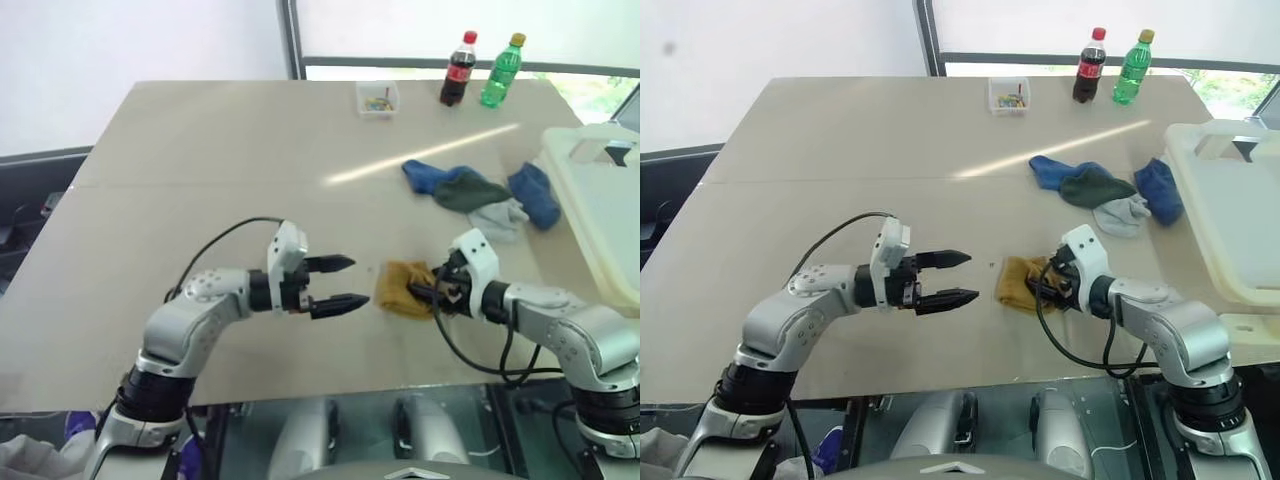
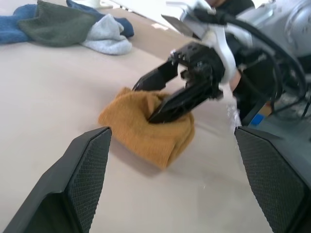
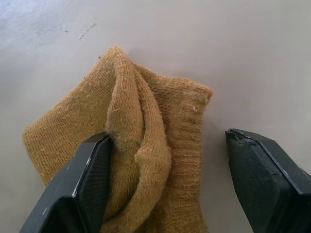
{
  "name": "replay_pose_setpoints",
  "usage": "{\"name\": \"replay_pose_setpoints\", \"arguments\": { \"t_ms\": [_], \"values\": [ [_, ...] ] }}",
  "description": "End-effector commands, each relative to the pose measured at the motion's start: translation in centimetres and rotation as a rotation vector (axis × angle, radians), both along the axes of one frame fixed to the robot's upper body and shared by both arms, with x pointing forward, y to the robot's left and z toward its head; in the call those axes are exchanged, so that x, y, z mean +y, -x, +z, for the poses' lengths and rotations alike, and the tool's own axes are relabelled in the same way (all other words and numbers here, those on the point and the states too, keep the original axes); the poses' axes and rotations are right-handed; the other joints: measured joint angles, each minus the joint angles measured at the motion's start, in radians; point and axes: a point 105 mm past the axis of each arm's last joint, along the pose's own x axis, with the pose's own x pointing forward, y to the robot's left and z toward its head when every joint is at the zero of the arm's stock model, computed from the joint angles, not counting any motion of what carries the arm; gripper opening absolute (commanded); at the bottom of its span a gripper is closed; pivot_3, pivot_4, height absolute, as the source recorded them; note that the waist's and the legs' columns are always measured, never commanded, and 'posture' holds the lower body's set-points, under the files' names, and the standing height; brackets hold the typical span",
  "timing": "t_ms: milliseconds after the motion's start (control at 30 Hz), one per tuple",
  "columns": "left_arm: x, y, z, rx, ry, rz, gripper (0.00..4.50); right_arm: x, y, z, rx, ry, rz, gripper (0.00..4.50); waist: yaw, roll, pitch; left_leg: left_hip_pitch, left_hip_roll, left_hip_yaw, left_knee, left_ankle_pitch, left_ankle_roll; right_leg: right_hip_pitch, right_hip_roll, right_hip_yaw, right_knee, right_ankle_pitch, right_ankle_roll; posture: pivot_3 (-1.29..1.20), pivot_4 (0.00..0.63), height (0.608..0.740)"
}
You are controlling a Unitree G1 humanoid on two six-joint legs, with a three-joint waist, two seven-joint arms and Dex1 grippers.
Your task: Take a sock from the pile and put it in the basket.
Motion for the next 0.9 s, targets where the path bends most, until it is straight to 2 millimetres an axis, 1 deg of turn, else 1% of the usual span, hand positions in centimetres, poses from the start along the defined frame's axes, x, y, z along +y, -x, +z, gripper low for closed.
{"name": "replay_pose_setpoints", "arguments": {
  "t_ms": [33,100,133,167,200,233,267,333,367,400,433,500,533,600,667,700,767,800,833,900],
  "values": [
    [0.4,0.2,0.8,-0.078,-0.015,-0.014,4.3,0.6,1.2,-3.7,0.105,0.122,0.097,3.64,0.0,-0.001,-0.001,0.0,0.0,0.0,0.0,0.0,0.0,0.0,0.0,0.0,0.0,0.0,0.0,0.0,0.15,0.737],
    [0.5,0.1,0.8,-0.083,-0.017,-0.006,4.3,0.8,1.7,-5.0,0.126,0.166,0.143,3.64,-0.002,-0.003,-0.003,0.002,0.0,0.0,0.0,0.0,0.0,0.0,0.0,0.0,0.0,0.0,0.0,0.0,0.15,0.737],
    [0.5,0.1,0.8,-0.085,-0.014,-0.001,4.3,0.9,1.8,-5.5,0.134,0.178,0.151,3.13,-0.004,-0.004,-0.005,0.002,0.001,0.0,0.0,0.0,0.0,0.001,0.001,0.0,0.0,0.0,0.0,0.0,0.15,0.737],
    [0.4,0.0,0.8,-0.092,-0.014,0.003,4.3,0.8,2.0,-6.3,0.152,0.198,0.171,2.93,-0.004,-0.005,-0.006,0.003,0.001,0.0,0.0,0.0,0.0,0.001,0.001,0.0,0.0,0.0,0.0,0.0,0.15,0.737],
    [0.4,0.0,0.8,-0.097,-0.015,0.005,4.3,0.8,2.1,-6.8,0.164,0.211,0.186,2.5,-0.006,-0.007,-0.008,0.003,0.001,0.0,0.0,0.0,0.0,0.002,0.001,0.0,0.0,0.0,0.0,0.0,0.15,0.737],
    [0.3,0.0,0.8,-0.099,-0.013,0.005,4.3,0.7,2.1,-7.2,0.17,0.228,0.193,1.96,-0.007,-0.008,-0.011,0.004,0.002,0.0,0.0,0.0,0.0,0.003,0.002,0.0,0.0,0.0,0.0,0.0,0.15,0.737],
    [0.3,0.0,0.8,-0.103,-0.013,0.005,4.3,0.5,2.1,-7.4,0.175,0.241,0.203,1.53,-0.01,-0.011,-0.015,0.004,0.002,0.0,-0.001,0.0,0.0,0.003,0.002,0.0,-0.001,0.0,0.0,0.0,0.15,0.737],
    [0.2,0.0,0.8,-0.112,-0.01,0.011,4.3,0.2,1.9,-7.5,0.173,0.249,0.204,0.58,-0.012,-0.013,-0.017,0.007,0.003,0.0,-0.001,0.0,0.0,0.005,0.002,-0.001,-0.002,0.0,0.001,0.0,0.15,0.737],
    [0.2,-0.1,0.9,-0.115,-0.005,0.016,4.3,0.1,1.9,-7.4,0.173,0.249,0.205,0.2,-0.013,-0.013,-0.019,0.007,0.003,0.0,-0.001,0.0,0.0,0.006,0.002,-0.001,-0.002,0.0,0.001,0.0,0.15,0.737],
    [0.2,-0.1,0.9,-0.119,-0.003,0.02,4.3,-0.1,1.7,-7.3,0.172,0.238,0.194,0.06,-0.013,-0.014,-0.02,0.008,0.003,0.0,-0.001,0.0,0.0,0.006,0.002,-0.001,-0.002,0.0,0.001,0.0,0.15,0.737],
    [0.1,-0.2,1.0,-0.126,0.0,0.025,4.3,-0.3,1.5,-6.9,0.172,0.207,0.17,0.05,-0.012,-0.014,-0.022,0.008,0.003,0.0,-0.001,0.0,0.0,0.006,0.001,-0.001,-0.002,0.0,0.001,0.0,0.15,0.737],
    [0.0,-0.4,1.4,-0.133,0.022,0.039,4.3,-0.1,0.9,-5.2,0.16,0.067,0.118,0.05,-0.009,-0.015,-0.022,0.007,0.003,0.0,-0.001,0.0,0.0,0.006,-0.001,-0.001,-0.003,0.0,0.001,0.0,0.15,0.737],
    [-0.1,-0.4,1.5,-0.142,0.028,0.041,4.3,0.2,0.4,-3.8,0.141,-0.044,0.082,0.05,-0.006,-0.014,-0.022,0.007,0.003,0.0,-0.001,0.0,0.0,0.006,-0.001,-0.001,-0.003,0.0,0.001,0.0,0.15,0.737],
    [-0.5,-0.5,2.0,-0.157,0.048,0.04,4.3,-0.2,-0.7,-0.5,0.088,-0.246,0.005,0.05,0.0,-0.012,-0.02,0.005,0.004,-0.002,-0.001,0.0,0.0,0.006,-0.001,-0.001,-0.004,0.0,0.0,0.0,0.15,0.737],
    [-0.9,-0.5,2.4,-0.165,0.061,0.038,4.3,-0.9,-1.2,1.7,0.05,-0.358,-0.046,0.05,0.0,-0.005,-0.015,0.002,0.004,-0.002,-0.001,0.0,-0.001,0.004,-0.001,0.001,-0.004,0.002,-0.002,0.0,0.15,0.737],
    [-1.4,-0.4,2.7,-0.177,0.072,0.026,4.3,-2.0,-1.8,3.8,-0.001,-0.442,-0.089,0.05,0.001,-0.001,-0.012,0.001,0.003,-0.002,-0.001,0.0,-0.001,0.002,-0.001,0.001,-0.004,0.002,-0.002,0.0,0.15,0.737],
    [-2.3,-0.3,3.3,-0.201,0.097,0.013,4.3,-4.3,-2.5,7.3,-0.101,-0.566,-0.157,0.05,0.002,0.002,-0.009,0.0,0.003,-0.001,-0.002,0.0,0.0,0.002,0.0,0.001,-0.004,0.002,-0.003,0.0,0.15,0.737],
    [-2.6,-0.3,3.5,-0.206,0.106,0.012,4.3,-4.9,-2.6,8.2,-0.128,-0.6,-0.178,0.05,0.003,0.007,-0.005,0.0,0.003,-0.001,-0.002,0.0,0.0,0.002,0.0,0.001,-0.004,0.002,-0.002,0.0,0.15,0.737],
    [-2.9,-0.4,3.8,-0.214,0.121,0.014,4.3,-6.2,-3.0,9.5,-0.168,-0.641,-0.222,0.05,0.003,0.007,-0.005,-0.002,0.001,0.0,-0.002,0.0,0.0,0.0,0.0,0.001,-0.004,0.004,0.0,0.0,0.15,0.737],
    [-3.7,-1.0,4.7,-0.228,0.173,0.033,4.3,-10.0,-4.5,12.3,-0.279,-0.697,-0.374,0.05,0.004,0.007,-0.004,-0.001,0.001,0.0,-0.002,0.0,0.0,0.0,0.0,-0.001,-0.004,0.004,0.001,0.0,0.15,0.737]
  ]
}}
